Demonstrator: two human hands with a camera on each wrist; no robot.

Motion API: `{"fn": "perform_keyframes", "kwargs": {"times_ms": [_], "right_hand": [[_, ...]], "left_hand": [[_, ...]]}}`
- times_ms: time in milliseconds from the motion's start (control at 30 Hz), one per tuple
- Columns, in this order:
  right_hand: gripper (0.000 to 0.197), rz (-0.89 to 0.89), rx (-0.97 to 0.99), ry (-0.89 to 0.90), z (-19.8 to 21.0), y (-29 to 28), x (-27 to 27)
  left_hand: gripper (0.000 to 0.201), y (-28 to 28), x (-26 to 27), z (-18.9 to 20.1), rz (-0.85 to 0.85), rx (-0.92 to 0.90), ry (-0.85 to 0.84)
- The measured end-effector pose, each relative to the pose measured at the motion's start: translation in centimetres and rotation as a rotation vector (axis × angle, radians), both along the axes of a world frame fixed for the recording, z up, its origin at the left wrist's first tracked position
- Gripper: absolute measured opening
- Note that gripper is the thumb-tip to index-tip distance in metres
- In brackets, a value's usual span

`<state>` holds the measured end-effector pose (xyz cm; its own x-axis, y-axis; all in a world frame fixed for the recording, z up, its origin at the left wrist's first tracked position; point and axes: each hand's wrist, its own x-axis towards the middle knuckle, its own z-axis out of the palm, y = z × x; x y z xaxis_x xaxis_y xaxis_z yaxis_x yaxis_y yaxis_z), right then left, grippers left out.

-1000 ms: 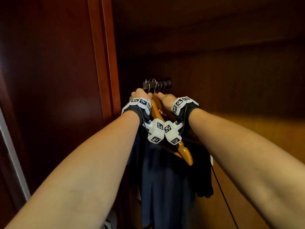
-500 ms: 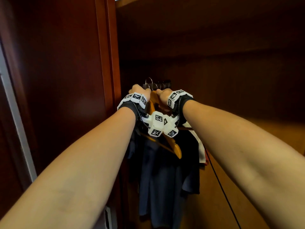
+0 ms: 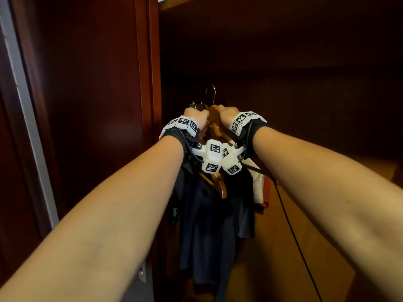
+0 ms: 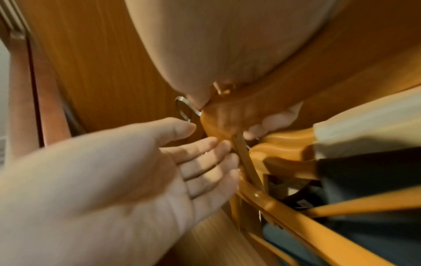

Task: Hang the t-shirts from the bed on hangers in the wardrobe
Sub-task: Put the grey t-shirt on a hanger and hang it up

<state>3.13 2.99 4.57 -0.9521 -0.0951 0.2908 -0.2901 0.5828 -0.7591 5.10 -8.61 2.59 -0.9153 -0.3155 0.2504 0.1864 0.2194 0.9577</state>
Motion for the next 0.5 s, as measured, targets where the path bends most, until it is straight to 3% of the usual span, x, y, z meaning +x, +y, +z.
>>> {"fn": "perform_keyframes", "kwargs": {"times_ms": [100,233,500], "right_hand": [[0.033,-0.008,-0.133,-0.077,-1.2,1.5,2.6],[0.010,0.001,-0.079,-0.096,-2.9,3.4,5.4],[0.046,-0.131,0.010,-0.208,-6.0,5.5,13.9]], "left_hand": [[0.026,1.7,1.5,-0.8,-0.140,0.051,-0.034],[0.034,2.9,2.9,-2.2,-0.273,0.134,-0.103],[0.049,3.6,6.6,-6.5,-0.654,0.498,-0.335]]}}
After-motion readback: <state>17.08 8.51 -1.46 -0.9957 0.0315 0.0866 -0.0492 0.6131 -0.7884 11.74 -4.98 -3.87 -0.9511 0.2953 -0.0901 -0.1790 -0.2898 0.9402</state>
